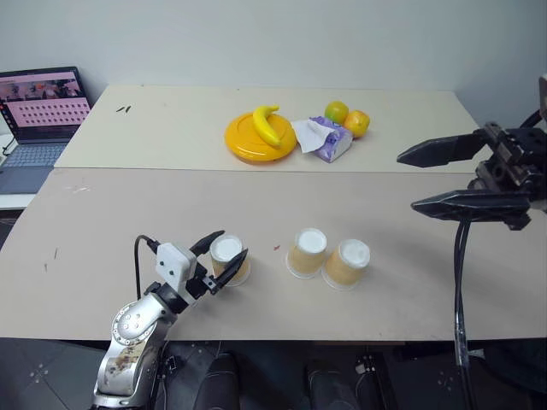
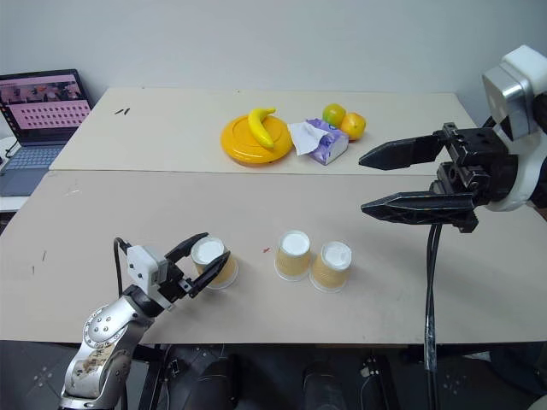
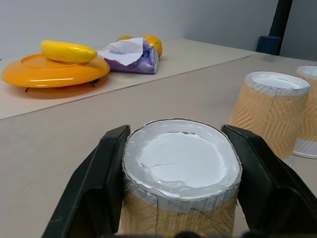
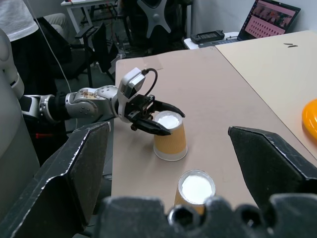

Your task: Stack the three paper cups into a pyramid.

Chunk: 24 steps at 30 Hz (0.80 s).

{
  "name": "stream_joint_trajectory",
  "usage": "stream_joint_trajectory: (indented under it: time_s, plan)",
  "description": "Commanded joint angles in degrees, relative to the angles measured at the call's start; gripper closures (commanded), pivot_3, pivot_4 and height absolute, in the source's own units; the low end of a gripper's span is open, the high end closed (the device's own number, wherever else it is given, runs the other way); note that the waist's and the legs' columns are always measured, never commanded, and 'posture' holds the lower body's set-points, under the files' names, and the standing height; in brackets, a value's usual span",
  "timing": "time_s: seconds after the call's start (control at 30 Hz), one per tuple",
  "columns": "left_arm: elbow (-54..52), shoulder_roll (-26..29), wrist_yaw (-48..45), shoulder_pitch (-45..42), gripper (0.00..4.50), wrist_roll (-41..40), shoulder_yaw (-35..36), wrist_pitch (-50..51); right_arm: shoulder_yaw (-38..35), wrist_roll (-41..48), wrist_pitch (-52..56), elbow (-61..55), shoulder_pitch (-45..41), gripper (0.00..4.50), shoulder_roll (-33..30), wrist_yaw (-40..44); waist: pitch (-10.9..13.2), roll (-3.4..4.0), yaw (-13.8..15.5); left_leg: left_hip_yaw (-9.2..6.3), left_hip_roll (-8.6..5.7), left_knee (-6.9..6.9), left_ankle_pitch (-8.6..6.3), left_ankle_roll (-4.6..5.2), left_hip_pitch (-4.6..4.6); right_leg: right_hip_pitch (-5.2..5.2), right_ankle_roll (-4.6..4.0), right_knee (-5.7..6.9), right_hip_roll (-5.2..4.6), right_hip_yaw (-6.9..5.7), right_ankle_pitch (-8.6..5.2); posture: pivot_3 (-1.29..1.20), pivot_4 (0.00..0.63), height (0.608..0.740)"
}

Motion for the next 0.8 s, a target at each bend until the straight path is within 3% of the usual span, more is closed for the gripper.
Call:
stream_joint_trajectory:
  time_s: [0.03, 0.2, 0.47, 0.67, 0.8]
  plan:
    - [-1.0, 0.0, 0.7, -1.4, 2.01, -1.2, 0.5, -0.2, -2.4, 0.1, -0.7, -0.1, -0.7, 0.00, -1.6, 0.1, 0.0, 0.00, 0.0, 0.00, 0.00, 0.00, 0.00, 0.00, 0.00, 0.00, 0.00, -0.01, 0.00, 0.00, 0.00, 0.00, 0.150, 0.732]
    - [-3.1, 1.7, 1.4, -5.4, 2.01, -3.2, 1.6, 3.0, -3.0, 0.0, -1.1, 0.0, 0.3, 0.00, -1.5, 0.0, 0.0, 0.00, 0.0, -0.01, 0.00, -0.01, 0.00, 0.00, 0.00, 0.00, 0.00, 0.00, 0.00, 0.00, 0.00, 0.00, 0.150, 0.732]
    - [-6.2, 8.3, -1.0, -25.3, 2.01, -6.1, -4.8, 20.8, -5.6, 0.6, -2.0, -2.5, 4.8, 0.00, 0.1, -1.3, 0.0, -0.01, 1.1, -0.07, -0.06, 0.09, 0.01, -0.01, -0.03, 0.07, 0.08, 0.01, 0.00, -0.03, 0.01, 0.00, 0.150, 0.732]
    - [3.7, 7.6, -5.9, -47.7, 2.01, -15.3, -5.9, 36.0, -11.3, 2.0, -1.7, -8.5, 13.3, 0.00, 1.6, -4.2, 0.0, -0.03, 1.5, -0.28, -0.08, 0.05, -0.01, 0.05, -0.20, -0.06, 0.10, 0.15, 0.04, -0.19, 0.00, 0.00, 0.150, 0.732]
    - [7.1, 6.4, -9.9, -55.0, 2.01, -17.4, -8.2, 39.7, -14.6, 1.8, -1.6, -13.1, 19.3, 0.00, 2.1, -6.8, 0.0, -0.01, 1.2, -0.25, -0.18, 0.05, -0.02, 0.06, -0.21, 0.03, 0.15, 0.01, -0.06, -0.16, -0.02, 0.00, 0.150, 0.732]
